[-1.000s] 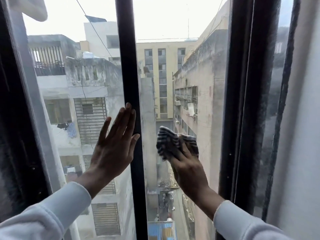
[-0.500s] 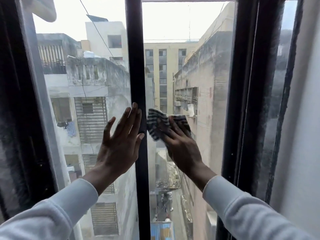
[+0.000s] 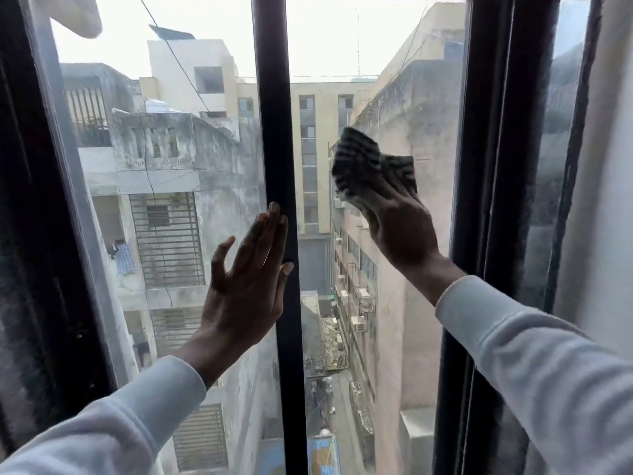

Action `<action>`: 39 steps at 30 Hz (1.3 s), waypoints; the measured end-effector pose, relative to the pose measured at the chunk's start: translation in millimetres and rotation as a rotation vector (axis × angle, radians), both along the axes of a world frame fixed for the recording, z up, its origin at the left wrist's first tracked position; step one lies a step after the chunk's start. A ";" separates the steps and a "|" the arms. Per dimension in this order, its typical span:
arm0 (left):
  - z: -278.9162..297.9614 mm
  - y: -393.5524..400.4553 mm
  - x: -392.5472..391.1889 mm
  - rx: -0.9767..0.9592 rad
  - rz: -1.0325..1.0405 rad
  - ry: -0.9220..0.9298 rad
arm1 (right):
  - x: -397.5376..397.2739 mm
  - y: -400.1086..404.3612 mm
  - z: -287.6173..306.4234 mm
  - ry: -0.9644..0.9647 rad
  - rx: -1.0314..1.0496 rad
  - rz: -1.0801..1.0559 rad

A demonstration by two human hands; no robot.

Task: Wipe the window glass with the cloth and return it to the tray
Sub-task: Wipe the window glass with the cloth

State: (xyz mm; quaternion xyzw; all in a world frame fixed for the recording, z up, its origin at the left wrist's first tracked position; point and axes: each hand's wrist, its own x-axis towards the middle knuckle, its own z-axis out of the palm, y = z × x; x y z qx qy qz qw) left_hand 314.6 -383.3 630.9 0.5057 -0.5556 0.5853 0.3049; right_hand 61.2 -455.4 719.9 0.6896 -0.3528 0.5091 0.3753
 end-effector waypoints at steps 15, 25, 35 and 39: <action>10.5 18.0 2.8 0.253 -0.027 0.052 | 28.3 50.4 -110.2 -0.367 0.381 0.072; 45.2 69.3 -39.8 0.595 -0.638 0.742 | 5.5 127.2 -29.0 -0.876 1.318 1.443; 62.2 127.6 -68.1 0.515 -1.203 1.404 | -6.9 160.6 -31.2 -0.970 1.239 1.439; 62.5 151.6 -63.2 0.404 -1.125 1.268 | -13.1 180.2 -33.8 -1.002 1.137 1.370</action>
